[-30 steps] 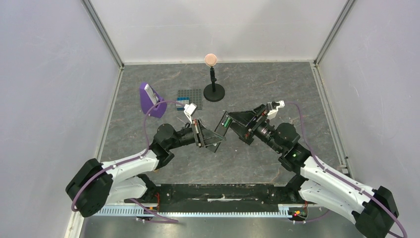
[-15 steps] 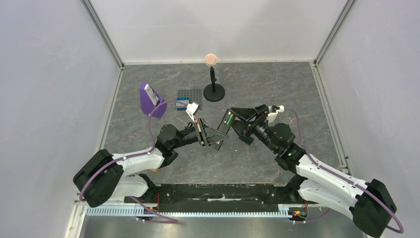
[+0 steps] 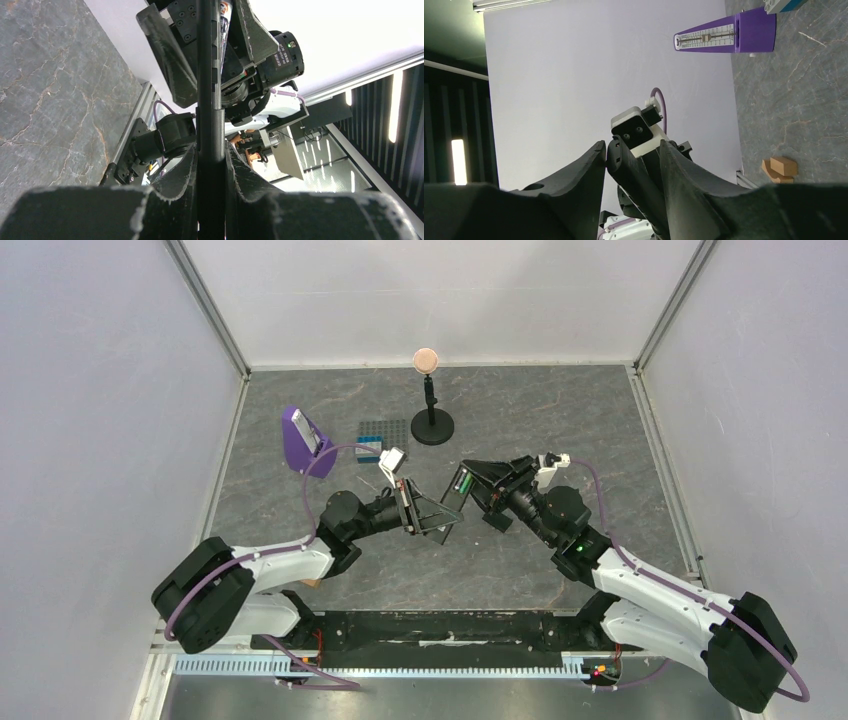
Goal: Load the batteries into the remote control
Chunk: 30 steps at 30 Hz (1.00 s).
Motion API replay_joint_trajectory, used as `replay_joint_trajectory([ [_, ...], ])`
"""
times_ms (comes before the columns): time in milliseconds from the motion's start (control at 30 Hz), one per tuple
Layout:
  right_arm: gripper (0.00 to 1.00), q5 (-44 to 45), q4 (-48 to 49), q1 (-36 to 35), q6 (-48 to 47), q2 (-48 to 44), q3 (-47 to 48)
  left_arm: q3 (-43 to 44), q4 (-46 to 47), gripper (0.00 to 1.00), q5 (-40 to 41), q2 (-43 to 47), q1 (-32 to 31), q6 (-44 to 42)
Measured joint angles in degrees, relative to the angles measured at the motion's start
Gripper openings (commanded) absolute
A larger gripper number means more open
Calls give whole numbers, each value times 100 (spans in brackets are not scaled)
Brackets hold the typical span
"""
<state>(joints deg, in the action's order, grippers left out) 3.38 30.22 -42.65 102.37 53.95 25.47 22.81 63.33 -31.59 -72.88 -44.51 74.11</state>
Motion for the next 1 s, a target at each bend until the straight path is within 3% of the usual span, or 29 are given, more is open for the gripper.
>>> replay_joint_trajectory([
  [433,23,-2,52,0,-164,-44,0,2,4,2,28,-15,-35,118],
  [633,22,9,90,-13,-264,-37,0,7,-20,2,50,9,-37,138],
  [700,27,33,116,-31,-321,-24,0,7,-24,2,50,20,-37,142],
  [867,51,35,98,-72,-538,-26,7,9,-24,2,79,31,-35,166],
  [1000,62,-20,-146,-138,-758,-26,101,11,-15,2,151,70,-35,168],
])
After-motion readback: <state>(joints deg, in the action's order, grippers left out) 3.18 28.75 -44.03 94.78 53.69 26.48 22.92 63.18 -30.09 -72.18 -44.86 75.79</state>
